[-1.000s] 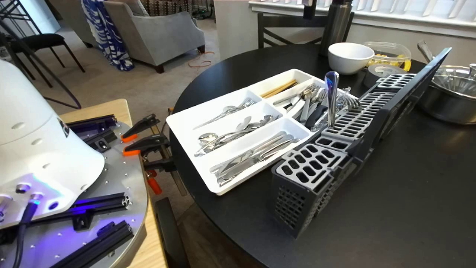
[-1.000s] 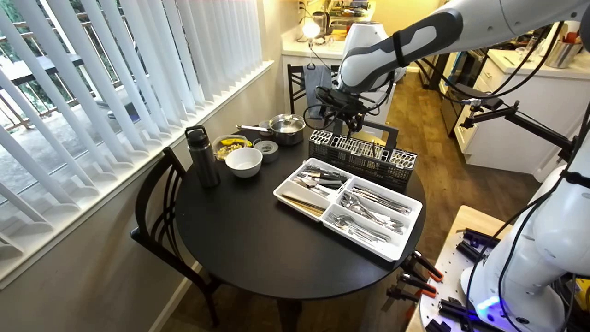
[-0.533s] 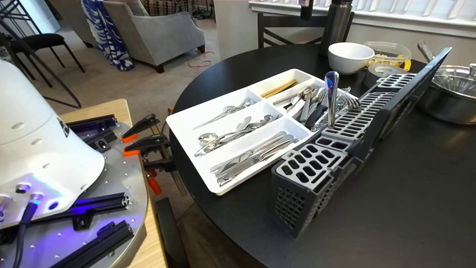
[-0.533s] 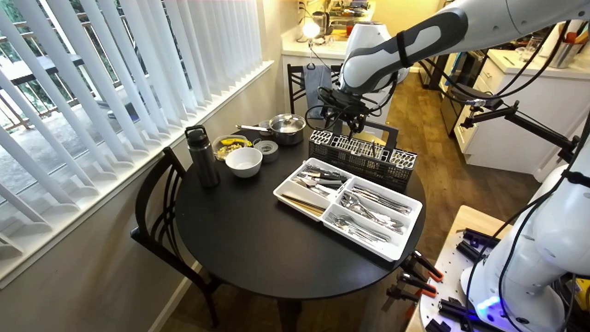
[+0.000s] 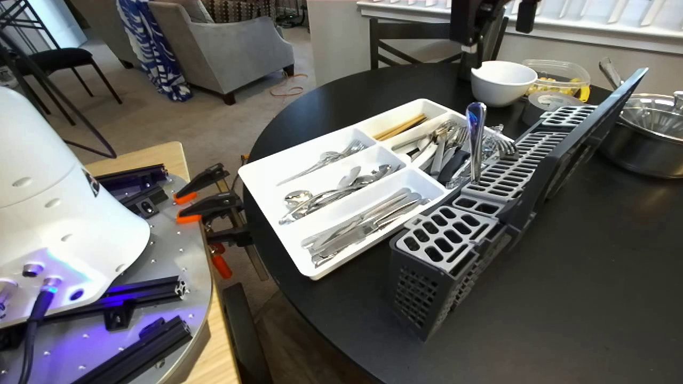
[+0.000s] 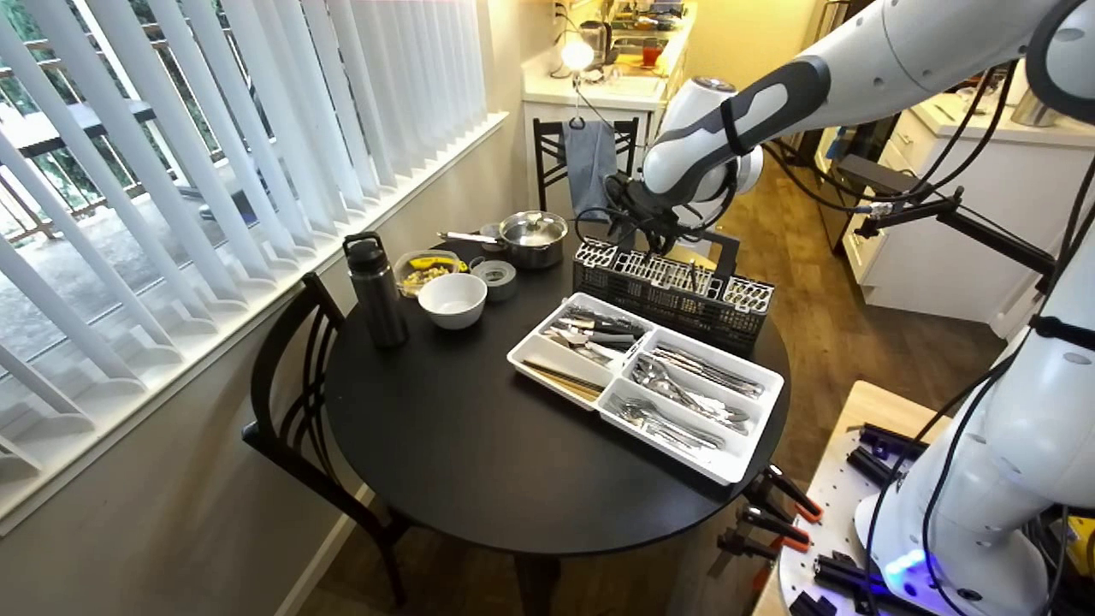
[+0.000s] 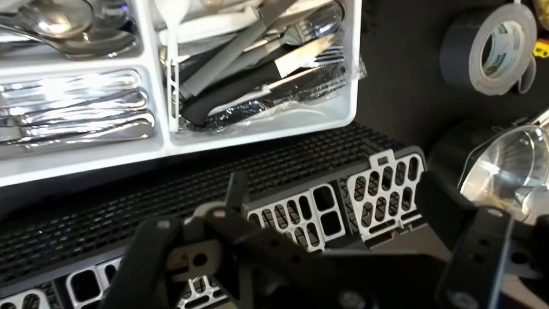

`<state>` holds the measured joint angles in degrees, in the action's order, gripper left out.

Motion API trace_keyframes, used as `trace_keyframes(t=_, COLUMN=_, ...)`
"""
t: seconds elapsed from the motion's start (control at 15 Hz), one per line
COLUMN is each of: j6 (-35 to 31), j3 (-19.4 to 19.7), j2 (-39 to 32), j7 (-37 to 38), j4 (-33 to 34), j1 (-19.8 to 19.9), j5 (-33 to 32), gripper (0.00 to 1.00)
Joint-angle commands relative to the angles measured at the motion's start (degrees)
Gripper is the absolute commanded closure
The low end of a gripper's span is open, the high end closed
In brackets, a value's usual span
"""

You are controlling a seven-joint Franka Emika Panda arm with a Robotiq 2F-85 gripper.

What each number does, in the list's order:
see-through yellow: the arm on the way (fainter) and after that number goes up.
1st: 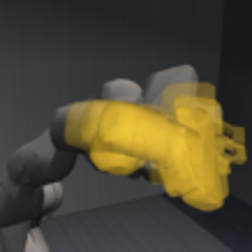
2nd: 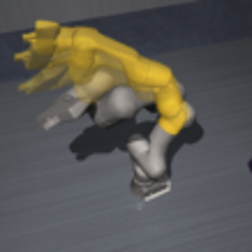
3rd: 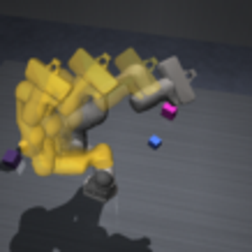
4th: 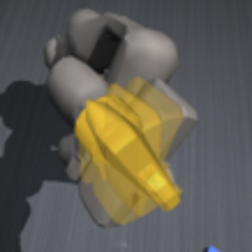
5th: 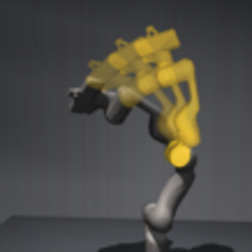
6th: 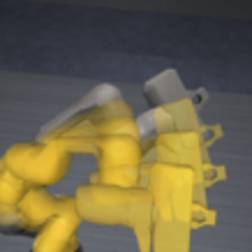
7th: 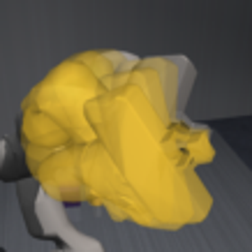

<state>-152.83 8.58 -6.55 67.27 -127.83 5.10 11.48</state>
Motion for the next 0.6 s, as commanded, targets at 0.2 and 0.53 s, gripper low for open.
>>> trace_keyframes(t=0.2, j6=-5.4, j3=0.2, j2=-1.1, j7=-10.0, j4=-4.0, j1=2.4, j5=3.9, gripper=0.00)
trace_keyframes(t=0.53, j6=-1.7, j3=4.2, j2=9.2, j7=-7.0, j4=-11.7, j1=2.2, j5=-5.6, gripper=0.00)
